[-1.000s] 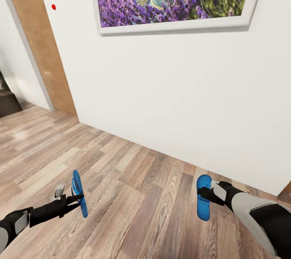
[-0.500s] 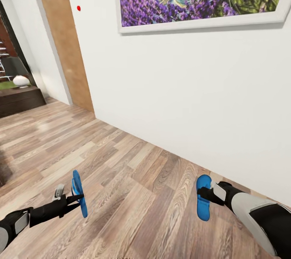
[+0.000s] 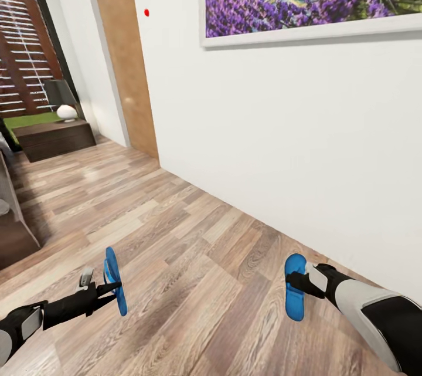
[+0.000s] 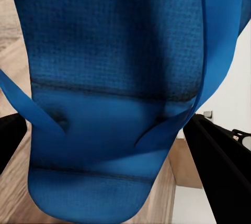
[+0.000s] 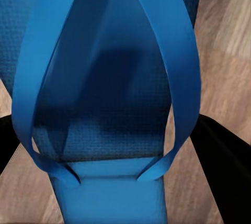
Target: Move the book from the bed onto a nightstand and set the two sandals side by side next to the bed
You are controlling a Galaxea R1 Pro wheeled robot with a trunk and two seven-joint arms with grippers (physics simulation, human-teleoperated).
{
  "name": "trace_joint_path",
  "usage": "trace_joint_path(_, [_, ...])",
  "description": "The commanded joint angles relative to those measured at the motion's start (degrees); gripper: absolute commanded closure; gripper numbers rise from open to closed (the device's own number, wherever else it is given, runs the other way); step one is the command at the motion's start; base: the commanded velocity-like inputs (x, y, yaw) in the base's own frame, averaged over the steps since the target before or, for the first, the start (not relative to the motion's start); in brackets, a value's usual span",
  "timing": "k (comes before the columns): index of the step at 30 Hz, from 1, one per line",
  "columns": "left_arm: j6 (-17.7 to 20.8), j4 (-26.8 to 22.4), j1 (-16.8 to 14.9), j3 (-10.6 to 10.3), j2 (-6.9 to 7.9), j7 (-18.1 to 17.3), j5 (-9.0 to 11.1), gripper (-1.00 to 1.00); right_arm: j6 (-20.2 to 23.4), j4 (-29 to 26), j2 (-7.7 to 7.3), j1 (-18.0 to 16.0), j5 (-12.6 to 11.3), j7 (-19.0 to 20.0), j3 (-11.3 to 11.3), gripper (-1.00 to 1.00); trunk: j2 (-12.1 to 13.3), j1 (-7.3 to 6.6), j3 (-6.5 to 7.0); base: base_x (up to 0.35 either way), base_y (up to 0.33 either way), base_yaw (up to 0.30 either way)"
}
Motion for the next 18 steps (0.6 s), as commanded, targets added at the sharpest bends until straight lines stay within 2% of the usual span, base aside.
trace_joint_path(1, [0.6, 0.0, 0.0, 0.6, -0.01, -0.2, -0.2, 1.00, 0.2, 0.0, 0.02, 0.0, -0.7, -0.1, 0.5, 1.00, 0.0, -0.01, -0.07, 0.000, 0.000, 0.249])
trace_joint_path(18, [0.6, 0.0, 0.0, 0.6, 0.05, -0.2, -0.2, 1.00, 0.2, 0.0, 0.17, 0.0, -0.7, -0.1, 0.4, 1.00, 0.0, -0.01, -0.40, 0.000, 0.000, 0.245])
